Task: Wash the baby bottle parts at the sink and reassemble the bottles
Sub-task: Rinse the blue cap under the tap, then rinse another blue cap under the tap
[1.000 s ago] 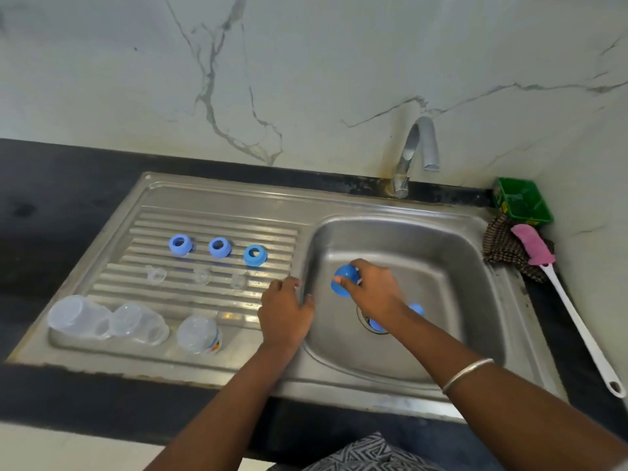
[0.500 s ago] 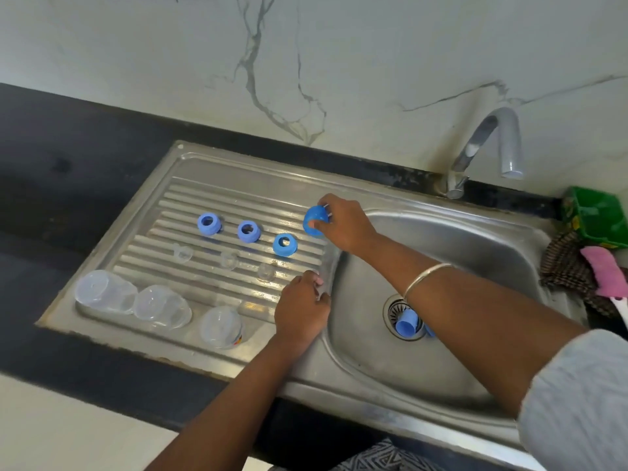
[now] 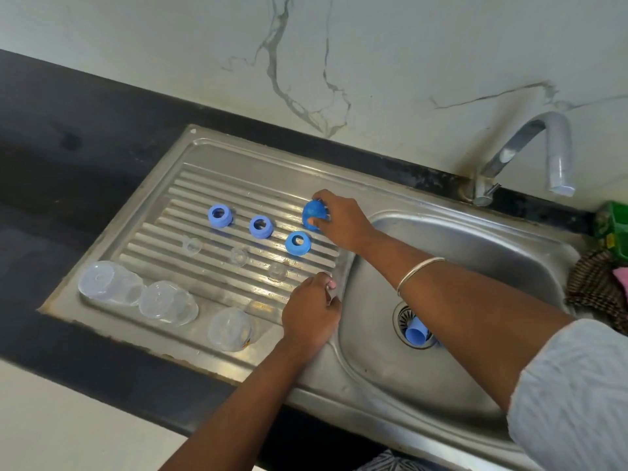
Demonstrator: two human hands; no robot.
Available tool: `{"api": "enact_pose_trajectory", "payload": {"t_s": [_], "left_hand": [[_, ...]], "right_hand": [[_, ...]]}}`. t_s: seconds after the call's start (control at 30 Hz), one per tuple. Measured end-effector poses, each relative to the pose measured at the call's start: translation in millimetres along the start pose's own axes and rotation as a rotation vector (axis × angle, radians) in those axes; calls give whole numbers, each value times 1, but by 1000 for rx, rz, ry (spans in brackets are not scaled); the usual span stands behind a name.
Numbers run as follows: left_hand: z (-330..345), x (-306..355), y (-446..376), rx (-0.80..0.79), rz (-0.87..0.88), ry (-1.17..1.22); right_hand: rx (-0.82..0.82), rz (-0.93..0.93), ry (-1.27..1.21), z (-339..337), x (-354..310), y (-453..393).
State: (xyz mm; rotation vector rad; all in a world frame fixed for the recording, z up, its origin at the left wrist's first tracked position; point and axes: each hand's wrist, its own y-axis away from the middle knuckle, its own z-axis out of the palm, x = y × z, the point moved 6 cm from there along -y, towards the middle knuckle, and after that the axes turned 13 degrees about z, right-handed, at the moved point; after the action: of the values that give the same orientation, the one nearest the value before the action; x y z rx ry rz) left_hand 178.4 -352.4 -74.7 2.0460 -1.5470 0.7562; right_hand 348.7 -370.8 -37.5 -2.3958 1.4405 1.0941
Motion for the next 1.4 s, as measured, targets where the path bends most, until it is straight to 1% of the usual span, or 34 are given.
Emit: {"api": "enact_pose_trajectory", "payload": {"t_s": [0.07, 0.13, 0.2, 0.3, 0.4, 0.57, 0.67, 0.73, 0.8, 0.83, 0.9, 0.97, 1.03, 1.13, 1.27, 1.4], "left_hand": [[0, 0, 0, -2, 0, 2], [-1, 1, -1, -16, 0, 9], [-1, 2, -1, -27, 0, 14], [0, 5, -2, -28, 9, 14], [2, 11, -2, -29, 10, 13], [13, 26, -1, -111, 76, -139], [24, 35, 3, -152, 86, -203], [37, 44, 3, -205, 132, -223], [51, 53, 3, -252, 166, -260], [53, 54, 3, -258, 169, -281], [64, 61, 2, -279, 182, -307], [75, 68, 0, -298, 189, -272], [84, 73, -1, -327, 196, -235], [99, 83, -1, -359, 216, -249], [108, 90, 2, -351, 204, -244], [110, 92, 9, -351, 181, -240]], "right_hand": [[-16, 33, 8, 2, 0, 0], [4, 90, -10, 1, 4, 3], [82, 154, -88, -4, 12, 14], [194, 187, -175, -9, 33, 45], [227, 227, -190, -8, 73, 86], [205, 513, -127, -10, 160, 151], [200, 630, -86, -18, 195, 179], [232, 676, -51, -26, 213, 195], [198, 674, 4, -30, 226, 204], [145, 647, 59, -28, 226, 204], [24, 614, 219, -24, 232, 207], [-39, 583, 393, -20, 235, 206], [-90, 524, 525, -17, 235, 202], [-175, 406, 618, -12, 241, 190], [-194, 246, 750, -1, 248, 174], [-198, 136, 787, 15, 257, 166]]}}
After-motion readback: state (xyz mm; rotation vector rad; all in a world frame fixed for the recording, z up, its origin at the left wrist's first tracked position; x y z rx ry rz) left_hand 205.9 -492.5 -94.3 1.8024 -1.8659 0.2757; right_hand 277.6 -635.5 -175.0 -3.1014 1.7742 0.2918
